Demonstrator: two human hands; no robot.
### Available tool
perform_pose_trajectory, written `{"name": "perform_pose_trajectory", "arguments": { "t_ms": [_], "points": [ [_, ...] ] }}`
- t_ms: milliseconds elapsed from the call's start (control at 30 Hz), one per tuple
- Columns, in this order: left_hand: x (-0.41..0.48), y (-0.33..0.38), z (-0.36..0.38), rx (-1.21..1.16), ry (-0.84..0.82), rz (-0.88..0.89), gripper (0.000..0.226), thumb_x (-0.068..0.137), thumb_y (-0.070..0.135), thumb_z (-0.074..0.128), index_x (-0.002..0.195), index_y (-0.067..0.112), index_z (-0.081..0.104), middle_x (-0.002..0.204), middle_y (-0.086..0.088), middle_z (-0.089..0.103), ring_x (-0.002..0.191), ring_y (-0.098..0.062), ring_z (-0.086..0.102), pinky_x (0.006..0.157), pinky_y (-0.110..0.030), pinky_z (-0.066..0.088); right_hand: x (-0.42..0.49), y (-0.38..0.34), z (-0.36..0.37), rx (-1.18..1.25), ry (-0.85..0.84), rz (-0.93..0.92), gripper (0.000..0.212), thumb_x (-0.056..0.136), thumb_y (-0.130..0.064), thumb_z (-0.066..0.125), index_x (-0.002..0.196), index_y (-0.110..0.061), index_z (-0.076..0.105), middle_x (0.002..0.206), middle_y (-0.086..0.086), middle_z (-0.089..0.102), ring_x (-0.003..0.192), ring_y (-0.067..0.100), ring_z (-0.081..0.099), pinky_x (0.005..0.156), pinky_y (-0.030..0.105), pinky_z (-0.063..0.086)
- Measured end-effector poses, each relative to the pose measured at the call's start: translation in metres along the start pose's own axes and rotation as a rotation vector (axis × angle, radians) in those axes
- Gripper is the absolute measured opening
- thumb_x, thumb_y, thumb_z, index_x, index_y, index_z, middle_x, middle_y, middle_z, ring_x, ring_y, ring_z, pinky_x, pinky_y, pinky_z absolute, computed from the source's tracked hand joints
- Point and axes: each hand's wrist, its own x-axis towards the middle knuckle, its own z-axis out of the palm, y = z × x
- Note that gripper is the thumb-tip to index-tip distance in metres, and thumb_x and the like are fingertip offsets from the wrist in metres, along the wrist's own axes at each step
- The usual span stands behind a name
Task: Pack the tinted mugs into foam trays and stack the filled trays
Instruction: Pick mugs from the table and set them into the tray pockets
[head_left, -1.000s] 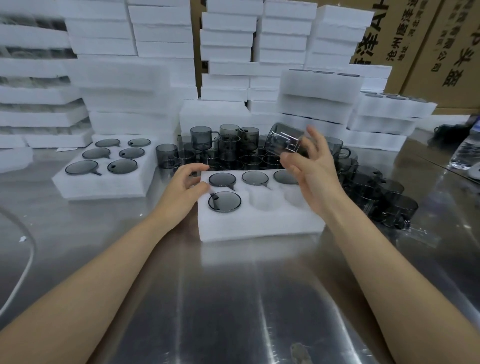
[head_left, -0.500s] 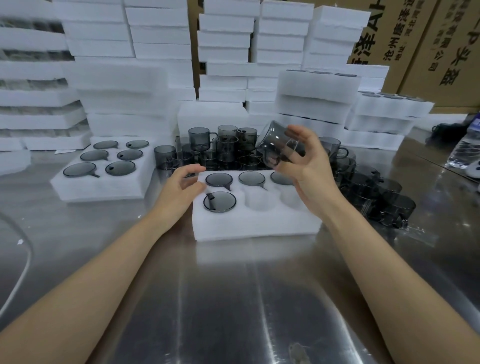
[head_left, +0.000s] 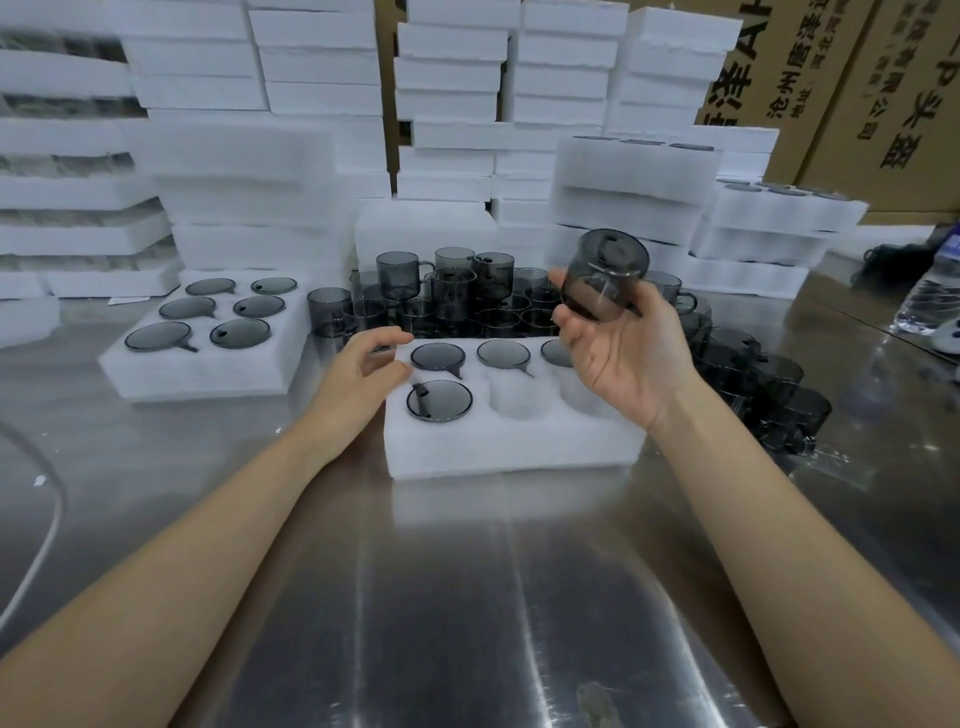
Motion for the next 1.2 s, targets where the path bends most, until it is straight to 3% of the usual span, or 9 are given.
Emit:
{"name": "perform_pose_trajectory", "arguments": {
  "t_ms": [167,300,500,733,867,967,1033,1100,1200],
  "points": [
    [0.001,0.0,0.0,0.015,0.001,0.021,0.029,0.092,0.008,0.06,0.105,0.034,0.062,0.133,0.008,0.054,0.104,0.018,0.052,0.081,-0.001,0.039,0.0,-0.001,0.001,-0.127,-0.041,-0.057,0.044,0.081,-0.036,0.049,0.111,-0.009,0.065,0.094,0.01,0.066,0.079,0.024,0.066,0.049,0.02,0.051],
    [0.001,-0.001,0.0,0.013,0.002,0.021,0.029,0.092,0.009,0.061,0.104,0.035,0.063,0.133,0.009,0.054,0.108,0.014,0.052,0.083,-0.004,0.039,-0.002,-0.003,0.003,-0.406,0.035,-0.15,0.022,0.085,-0.032,0.058,0.098,-0.017,0.067,0.095,0.005,0.067,0.081,0.025,0.066,0.064,0.034,0.056],
    [0.001,-0.001,-0.001,0.023,-0.01,0.021,0.029,0.092,0.012,0.061,0.103,0.039,0.063,0.13,0.012,0.056,0.106,0.018,0.052,0.083,-0.003,0.039,-0.003,0.022,0.01,-1.473,0.412,-0.397,0.047,0.071,-0.062,0.069,0.093,-0.021,0.058,0.091,-0.009,0.054,0.086,0.017,0.06,0.073,0.04,0.056],
    [-0.001,0.001,0.0,0.035,-0.012,0.008,0.028,0.092,0.012,0.06,0.103,0.038,0.063,0.13,0.009,0.057,0.12,-0.002,0.052,0.098,-0.021,0.041,-0.011,0.041,0.021,-1.745,0.384,-0.585,0.047,0.07,-0.068,0.055,0.097,-0.031,0.052,0.083,-0.013,0.046,0.076,0.014,0.051,0.063,0.033,0.037],
    [0.0,0.002,0.0,0.052,-0.018,0.008,0.027,0.093,0.013,0.059,0.103,0.038,0.062,0.13,0.011,0.056,0.111,0.012,0.051,0.084,-0.006,0.039,-0.01,0.06,0.028,-2.001,0.444,-0.502,0.049,0.075,-0.069,0.05,0.094,-0.024,0.051,0.092,-0.007,0.04,0.077,0.023,0.045,0.064,0.032,0.028],
    [0.0,0.0,0.0,0.065,-0.017,0.012,0.026,0.093,0.015,0.06,0.103,0.039,0.062,0.129,0.012,0.057,0.11,0.014,0.051,0.083,-0.007,0.039,-0.011,0.057,0.027,-2.04,0.442,-0.356,0.037,0.079,-0.067,0.052,0.086,-0.031,0.047,0.091,-0.008,0.042,0.093,0.022,0.05,0.068,0.032,0.028],
    [0.001,-0.001,0.0,0.066,-0.007,0.014,0.025,0.093,0.016,0.06,0.103,0.039,0.062,0.126,0.011,0.059,0.112,0.006,0.053,0.086,-0.01,0.04,-0.012,0.059,0.023,-2.138,0.388,-0.375,0.043,0.083,-0.066,0.049,0.102,-0.028,0.054,0.101,-0.006,0.044,0.104,0.02,0.048,0.072,0.033,0.034],
    [0.003,-0.002,0.0,0.042,0.053,-0.009,0.02,0.095,0.021,0.057,0.103,0.037,0.063,0.12,0.008,0.062,0.111,-0.005,0.058,0.09,-0.017,0.044,-0.014,0.063,0.021,-2.256,0.243,-0.454,0.058,0.09,-0.062,0.041,0.133,-0.024,0.047,0.129,-0.002,0.043,0.12,0.022,0.042,0.09,0.038,0.039],
    [0.005,-0.004,-0.001,0.092,0.248,-0.006,0.019,0.095,0.015,0.053,0.101,0.03,0.063,0.119,0.001,0.058,0.107,-0.017,0.059,0.1,-0.033,0.044,-0.013,0.064,0.016,-2.241,-0.024,-0.185,0.07,0.095,-0.064,0.019,0.153,-0.025,0.017,0.16,-0.01,0.013,0.147,0.015,0.009,0.117,0.039,0.011]
  ]
}}
